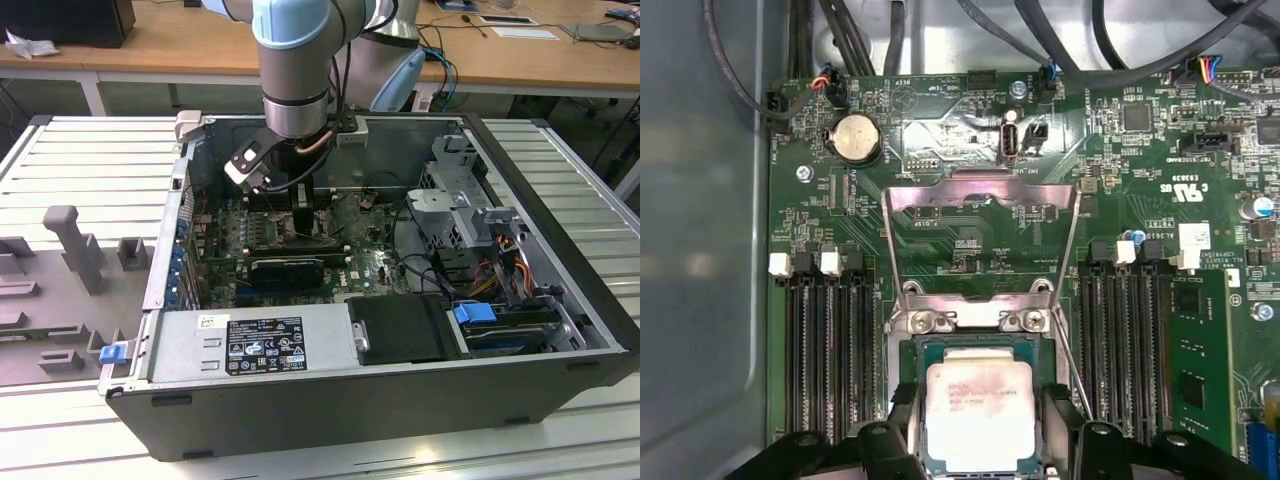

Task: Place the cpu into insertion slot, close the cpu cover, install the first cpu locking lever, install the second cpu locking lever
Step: 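Place the cpu into insertion slot, then close the cpu cover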

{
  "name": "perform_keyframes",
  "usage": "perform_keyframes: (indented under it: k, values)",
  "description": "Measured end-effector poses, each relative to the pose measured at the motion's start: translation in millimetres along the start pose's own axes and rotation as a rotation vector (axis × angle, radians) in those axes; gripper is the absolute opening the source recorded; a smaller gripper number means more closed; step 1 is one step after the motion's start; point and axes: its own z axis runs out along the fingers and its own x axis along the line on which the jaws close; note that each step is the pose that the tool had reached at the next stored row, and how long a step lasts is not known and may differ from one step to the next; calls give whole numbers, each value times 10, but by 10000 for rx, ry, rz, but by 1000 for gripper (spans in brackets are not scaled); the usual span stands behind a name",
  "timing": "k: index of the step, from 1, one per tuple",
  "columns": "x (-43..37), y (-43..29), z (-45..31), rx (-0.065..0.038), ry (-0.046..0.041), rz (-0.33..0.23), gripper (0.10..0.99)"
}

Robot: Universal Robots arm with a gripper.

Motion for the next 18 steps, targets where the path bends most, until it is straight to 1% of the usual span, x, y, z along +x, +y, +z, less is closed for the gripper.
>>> perform_keyframes:
  k: [1,2,5,6,8,11,14,15,16,17,18]
  values:
    - [1,2,-25,-1,-20,-2,588]
    - [2,6,-52,4,-56,-4,396]
    - [3,18,-88,29,-120,-8,216]
    - [3,20,-103,32,-127,-10,106]
    - [4,21,-125,32,-126,-10,106]
    - [5,27,-186,33,-132,-11,106]
    - [6,29,-212,31,-131,-10,106]
    - [6,42,-211,35,-133,-11,106]
    - [7,80,-208,54,-134,-11,106]
    - [7,100,-214,75,-138,-10,106]
    - [8,102,-232,74,-137,-10,106]
